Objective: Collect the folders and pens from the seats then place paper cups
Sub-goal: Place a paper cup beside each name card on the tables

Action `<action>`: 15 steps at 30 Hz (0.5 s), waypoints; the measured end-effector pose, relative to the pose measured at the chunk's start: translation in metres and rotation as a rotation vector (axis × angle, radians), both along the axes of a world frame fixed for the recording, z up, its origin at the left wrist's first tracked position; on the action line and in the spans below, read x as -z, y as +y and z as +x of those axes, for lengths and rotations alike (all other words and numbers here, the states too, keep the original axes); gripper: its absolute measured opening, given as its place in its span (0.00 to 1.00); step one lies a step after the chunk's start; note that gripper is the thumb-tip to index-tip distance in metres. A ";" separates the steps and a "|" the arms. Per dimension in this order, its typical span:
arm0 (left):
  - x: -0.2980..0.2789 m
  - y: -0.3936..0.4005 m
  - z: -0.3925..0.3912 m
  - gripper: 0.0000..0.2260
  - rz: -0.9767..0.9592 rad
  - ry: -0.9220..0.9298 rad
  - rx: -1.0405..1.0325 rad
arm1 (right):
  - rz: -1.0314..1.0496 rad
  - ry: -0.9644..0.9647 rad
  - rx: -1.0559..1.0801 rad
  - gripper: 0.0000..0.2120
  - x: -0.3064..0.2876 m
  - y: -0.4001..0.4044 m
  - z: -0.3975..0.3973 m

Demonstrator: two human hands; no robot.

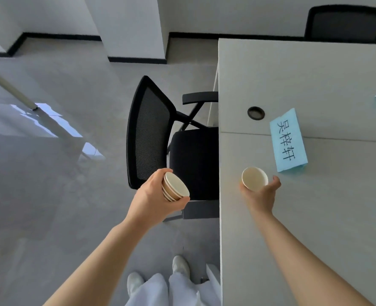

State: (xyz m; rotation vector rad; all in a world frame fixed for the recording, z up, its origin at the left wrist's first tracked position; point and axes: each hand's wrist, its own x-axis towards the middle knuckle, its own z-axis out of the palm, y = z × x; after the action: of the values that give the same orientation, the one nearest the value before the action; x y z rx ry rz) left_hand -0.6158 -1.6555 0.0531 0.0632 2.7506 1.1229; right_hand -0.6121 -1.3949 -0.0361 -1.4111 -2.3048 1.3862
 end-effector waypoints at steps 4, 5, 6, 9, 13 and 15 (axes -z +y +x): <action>0.005 0.004 -0.009 0.31 -0.011 -0.012 0.041 | -0.177 -0.207 0.077 0.47 -0.016 -0.007 0.018; 0.003 0.004 -0.011 0.31 -0.010 -0.014 0.050 | -0.254 -0.293 0.037 0.43 -0.021 -0.015 0.024; 0.001 0.003 -0.014 0.31 -0.006 -0.013 0.055 | -0.344 -0.358 -0.014 0.39 -0.026 -0.024 0.027; -0.009 -0.002 -0.024 0.32 -0.015 0.020 0.059 | -0.548 -0.290 -0.155 0.23 -0.052 -0.056 0.022; -0.021 -0.022 -0.037 0.32 -0.015 0.069 0.049 | -0.497 0.056 -0.392 0.09 -0.112 -0.101 -0.011; -0.026 -0.041 -0.044 0.30 -0.014 0.062 0.060 | -0.379 0.194 -0.607 0.07 -0.147 -0.130 -0.029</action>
State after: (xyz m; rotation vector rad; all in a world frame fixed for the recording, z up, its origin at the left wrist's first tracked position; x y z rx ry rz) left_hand -0.6599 -1.6964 0.0791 0.1805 2.7900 1.1048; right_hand -0.6407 -1.5246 0.1114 -0.5857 -2.5352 2.0995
